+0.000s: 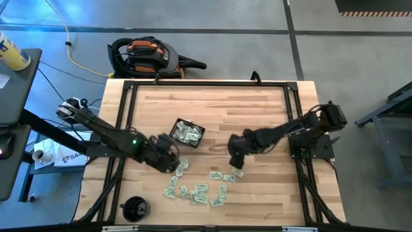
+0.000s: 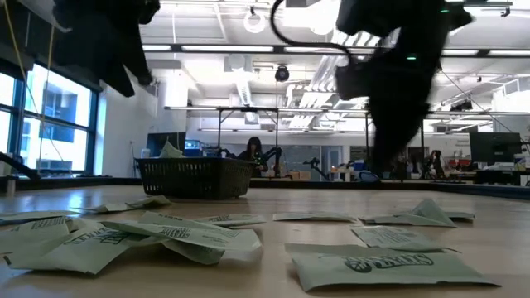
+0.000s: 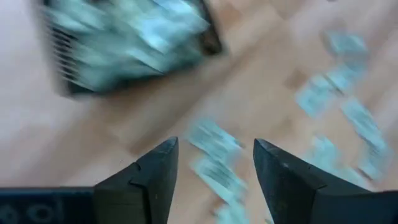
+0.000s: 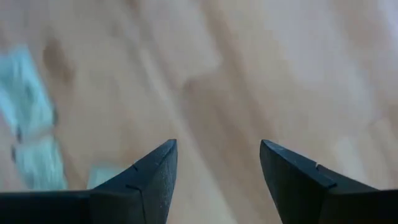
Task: Pick and place Stevia / Truvia into bins
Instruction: Adjust the black basket
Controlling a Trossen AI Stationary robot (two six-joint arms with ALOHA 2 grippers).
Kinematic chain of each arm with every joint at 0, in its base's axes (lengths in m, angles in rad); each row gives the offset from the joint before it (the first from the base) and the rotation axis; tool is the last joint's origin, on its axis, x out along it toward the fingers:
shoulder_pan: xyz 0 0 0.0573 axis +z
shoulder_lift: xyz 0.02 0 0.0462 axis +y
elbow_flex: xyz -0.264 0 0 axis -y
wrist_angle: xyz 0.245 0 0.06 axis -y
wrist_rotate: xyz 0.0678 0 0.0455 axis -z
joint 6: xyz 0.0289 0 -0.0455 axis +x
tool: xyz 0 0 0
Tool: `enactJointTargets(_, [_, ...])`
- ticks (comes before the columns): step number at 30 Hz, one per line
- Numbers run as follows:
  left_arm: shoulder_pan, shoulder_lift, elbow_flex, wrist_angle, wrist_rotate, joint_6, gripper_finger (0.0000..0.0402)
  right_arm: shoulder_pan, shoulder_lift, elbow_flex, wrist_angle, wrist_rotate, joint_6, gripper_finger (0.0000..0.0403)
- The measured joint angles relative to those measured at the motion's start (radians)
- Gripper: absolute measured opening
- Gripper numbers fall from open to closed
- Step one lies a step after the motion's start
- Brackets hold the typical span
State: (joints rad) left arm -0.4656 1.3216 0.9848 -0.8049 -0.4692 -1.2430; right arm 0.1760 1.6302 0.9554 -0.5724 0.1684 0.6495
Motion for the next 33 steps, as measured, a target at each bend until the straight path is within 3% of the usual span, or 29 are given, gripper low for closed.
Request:
enactJointTargets(4, [0.096, -0.054, 0.0, -0.156, -0.104, -0.01, 0.0222, -0.146, 0.001, 0.037, 0.055, 0.005, -0.063, 0.022])
enactJointTargets(9, [0.28, -0.091, -0.027, -0.308, -0.108, 0.091, 0.02, -0.312, 0.043, 0.086, 0.208, -0.031, -0.174, 0.022])
enactJointTargets(14, [0.498, -0.115, -0.152, -0.116, 0.109, 0.365, 0.0176, -0.403, 0.171, 0.192, 0.24, -0.092, -0.282, 0.022])
enactJointTargets(19, [0.646, -0.114, -0.249, 0.082, 0.216, 0.441, 0.0146, -0.418, 0.317, 0.337, 0.256, -0.067, -0.384, 0.0205])
enactJointTargets(22, [0.704, -0.115, -0.27, 0.168, 0.301, 0.496, 0.012, -0.426, 0.389, 0.428, 0.262, -0.13, -0.425, 0.0177])
enactJointTargets(30, [0.737, -0.095, -0.365, 0.354, 0.567, 0.445, 0.0057, -0.397, 0.46, 0.522, 0.22, -0.282, -0.514, 0.0094])
enactJointTargets(33, [0.688, -0.093, -0.37, 0.414, 0.602, 0.422, 0.0042, -0.384, 0.459, 0.52, 0.177, -0.355, -0.549, 0.0077])
